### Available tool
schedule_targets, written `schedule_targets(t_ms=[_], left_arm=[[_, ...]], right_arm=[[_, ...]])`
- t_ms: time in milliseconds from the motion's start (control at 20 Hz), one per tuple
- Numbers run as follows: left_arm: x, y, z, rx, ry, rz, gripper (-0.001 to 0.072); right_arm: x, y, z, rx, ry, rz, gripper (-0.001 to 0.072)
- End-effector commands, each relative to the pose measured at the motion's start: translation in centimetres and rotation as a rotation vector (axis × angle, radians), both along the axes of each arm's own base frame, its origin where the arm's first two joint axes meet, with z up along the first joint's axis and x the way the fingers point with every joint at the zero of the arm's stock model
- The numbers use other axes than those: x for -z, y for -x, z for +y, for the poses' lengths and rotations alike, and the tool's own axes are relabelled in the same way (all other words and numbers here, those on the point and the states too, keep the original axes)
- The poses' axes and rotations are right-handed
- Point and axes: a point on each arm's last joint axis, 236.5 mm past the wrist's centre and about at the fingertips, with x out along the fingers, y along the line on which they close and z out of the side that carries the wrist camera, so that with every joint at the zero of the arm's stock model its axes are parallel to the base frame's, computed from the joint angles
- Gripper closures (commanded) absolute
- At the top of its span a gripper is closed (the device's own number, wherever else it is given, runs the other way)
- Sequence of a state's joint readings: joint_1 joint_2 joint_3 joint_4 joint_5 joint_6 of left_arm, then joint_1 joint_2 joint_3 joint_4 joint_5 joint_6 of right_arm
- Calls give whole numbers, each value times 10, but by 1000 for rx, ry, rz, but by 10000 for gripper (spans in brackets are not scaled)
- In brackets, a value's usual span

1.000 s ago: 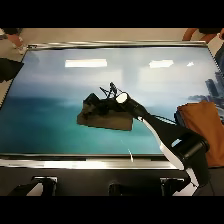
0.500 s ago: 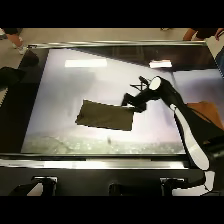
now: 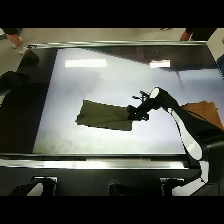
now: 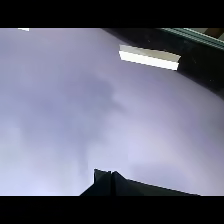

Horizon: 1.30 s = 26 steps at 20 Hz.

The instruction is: Fold the shirts.

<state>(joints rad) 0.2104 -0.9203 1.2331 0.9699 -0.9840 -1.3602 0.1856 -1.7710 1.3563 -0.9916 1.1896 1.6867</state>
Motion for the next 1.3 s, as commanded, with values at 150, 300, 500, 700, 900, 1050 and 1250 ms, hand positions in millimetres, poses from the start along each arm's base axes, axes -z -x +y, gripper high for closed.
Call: schedule_targets(t_ms=[150,300,500,700,900,1050,1250], left_arm=[[0,0,0,14,-24,-8,672],[1,0,0,13,-24,-7,672],[1,0,0,14,-24,-7,672],[1,0,0,13,-23,-7,672],[2,1,0,17,-23,-2,672],[5,3,-2,27,-23,13,672],[4,3,-2,26,-23,11,672]], right_arm=[[-67,-22,27,-17,-228,-167,668],[-135,-46,-31,100,-207,-301,670],[-220,-44,-163,388,-75,-422,670],[-270,1,-272,610,71,-480,670],[-290,40,-353,856,132,-486,670],[-320,45,-391,1040,71,-587,670],[-358,54,-417,1228,-3,-689,671]])
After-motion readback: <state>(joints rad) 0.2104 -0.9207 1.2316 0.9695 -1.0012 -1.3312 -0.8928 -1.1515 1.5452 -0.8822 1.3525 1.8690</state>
